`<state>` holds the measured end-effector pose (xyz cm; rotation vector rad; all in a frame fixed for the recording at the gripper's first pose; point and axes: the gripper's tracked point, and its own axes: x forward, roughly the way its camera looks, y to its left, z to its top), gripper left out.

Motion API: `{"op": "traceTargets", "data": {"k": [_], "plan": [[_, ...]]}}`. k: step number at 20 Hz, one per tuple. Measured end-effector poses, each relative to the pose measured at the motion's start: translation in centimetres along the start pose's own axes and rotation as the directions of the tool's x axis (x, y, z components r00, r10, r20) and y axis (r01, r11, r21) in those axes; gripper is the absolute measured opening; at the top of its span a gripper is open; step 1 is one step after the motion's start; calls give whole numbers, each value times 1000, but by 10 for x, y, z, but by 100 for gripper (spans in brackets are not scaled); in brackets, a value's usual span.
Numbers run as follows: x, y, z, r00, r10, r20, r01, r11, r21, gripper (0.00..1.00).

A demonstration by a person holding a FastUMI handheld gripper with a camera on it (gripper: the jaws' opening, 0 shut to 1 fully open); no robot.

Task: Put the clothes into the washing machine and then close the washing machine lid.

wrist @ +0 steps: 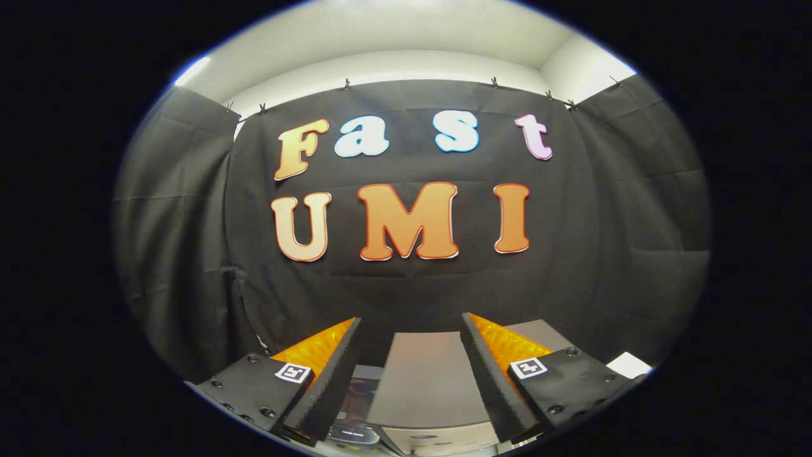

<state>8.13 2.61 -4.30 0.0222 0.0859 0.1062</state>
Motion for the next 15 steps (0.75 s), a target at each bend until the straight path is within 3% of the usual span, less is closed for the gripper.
{"op": "traceTargets", "data": {"k": [7,15], "plan": [[-51,-69,9,1000,18,14,-19,999,34,99],[-55,-68,14,999,20,32,-21,999,34,99]]}}
